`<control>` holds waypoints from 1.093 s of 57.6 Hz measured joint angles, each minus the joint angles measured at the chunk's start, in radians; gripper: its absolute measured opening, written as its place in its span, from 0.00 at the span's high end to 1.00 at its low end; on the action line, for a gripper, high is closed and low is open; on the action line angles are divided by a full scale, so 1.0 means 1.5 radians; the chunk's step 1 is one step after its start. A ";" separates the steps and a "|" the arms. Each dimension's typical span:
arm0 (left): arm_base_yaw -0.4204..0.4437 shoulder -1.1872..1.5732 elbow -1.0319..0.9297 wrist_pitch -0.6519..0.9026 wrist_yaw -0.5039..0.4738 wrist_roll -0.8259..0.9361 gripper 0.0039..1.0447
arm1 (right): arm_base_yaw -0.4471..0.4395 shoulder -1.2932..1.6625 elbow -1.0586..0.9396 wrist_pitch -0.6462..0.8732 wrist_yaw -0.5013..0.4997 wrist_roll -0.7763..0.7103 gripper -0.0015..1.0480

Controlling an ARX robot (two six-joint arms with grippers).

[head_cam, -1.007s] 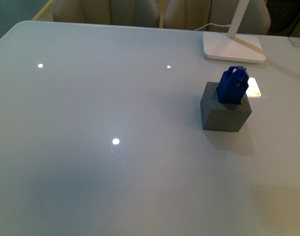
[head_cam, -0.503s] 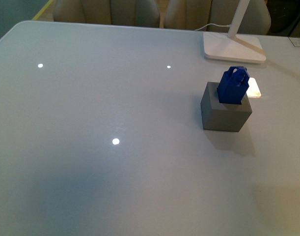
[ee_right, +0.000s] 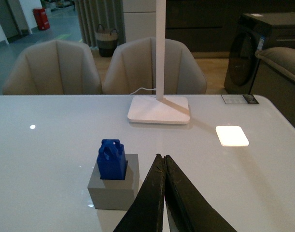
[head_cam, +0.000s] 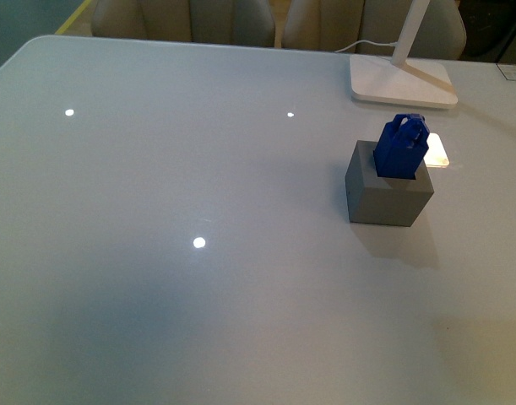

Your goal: Insert blue part into gray base

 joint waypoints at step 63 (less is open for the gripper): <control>0.000 0.000 0.000 0.000 0.000 0.000 0.07 | 0.000 -0.376 -0.001 -0.357 0.000 0.000 0.98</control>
